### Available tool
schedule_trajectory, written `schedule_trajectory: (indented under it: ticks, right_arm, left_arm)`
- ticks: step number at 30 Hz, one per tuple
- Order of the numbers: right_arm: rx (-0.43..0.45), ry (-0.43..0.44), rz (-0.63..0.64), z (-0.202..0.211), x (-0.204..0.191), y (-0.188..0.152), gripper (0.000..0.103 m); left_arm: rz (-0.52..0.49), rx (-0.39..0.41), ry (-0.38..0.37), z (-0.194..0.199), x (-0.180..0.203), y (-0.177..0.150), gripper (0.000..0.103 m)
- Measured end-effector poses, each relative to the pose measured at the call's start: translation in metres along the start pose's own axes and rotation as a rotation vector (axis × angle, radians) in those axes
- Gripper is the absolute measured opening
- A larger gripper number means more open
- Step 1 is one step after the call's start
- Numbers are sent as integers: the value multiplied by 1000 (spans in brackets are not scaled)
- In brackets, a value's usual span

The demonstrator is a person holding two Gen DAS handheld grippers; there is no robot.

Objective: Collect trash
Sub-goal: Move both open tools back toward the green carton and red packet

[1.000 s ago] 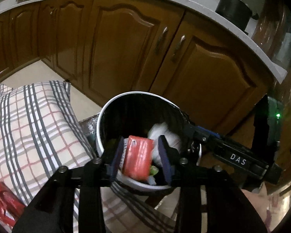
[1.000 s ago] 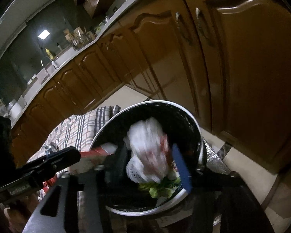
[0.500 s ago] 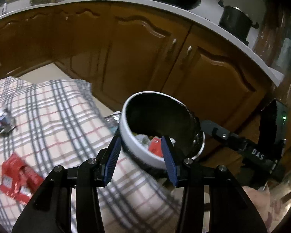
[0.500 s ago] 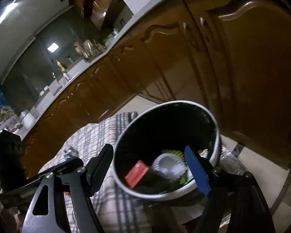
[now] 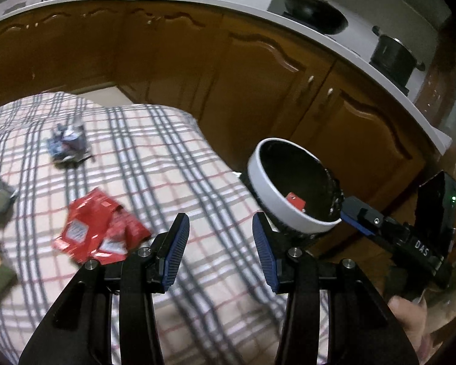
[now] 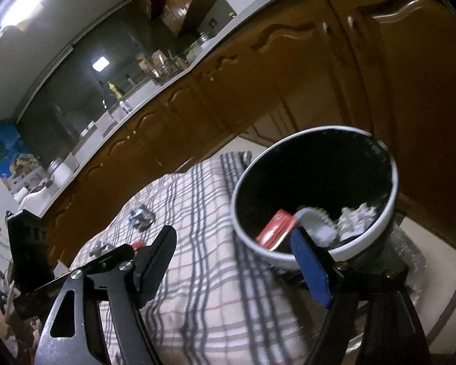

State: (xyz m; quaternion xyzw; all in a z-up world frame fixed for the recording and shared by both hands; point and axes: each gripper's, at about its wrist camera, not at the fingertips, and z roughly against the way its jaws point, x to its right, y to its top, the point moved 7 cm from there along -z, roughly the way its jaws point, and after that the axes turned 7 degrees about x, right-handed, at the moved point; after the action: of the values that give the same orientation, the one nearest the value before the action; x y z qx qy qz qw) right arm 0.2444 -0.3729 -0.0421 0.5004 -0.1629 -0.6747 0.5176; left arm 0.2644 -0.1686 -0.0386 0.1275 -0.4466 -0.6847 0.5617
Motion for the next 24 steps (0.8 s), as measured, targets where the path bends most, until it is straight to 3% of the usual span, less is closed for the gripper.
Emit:
schedule_trajectory:
  ticks: [4, 24]
  right_arm:
    - [-15, 24, 7, -3, -18, -12, 87]
    - [-140, 148, 100, -40, -99, -64, 87]
  left_arm:
    - [8, 16, 30, 16, -16, -5, 51]
    - [87, 78, 193, 90, -114, -22, 51]
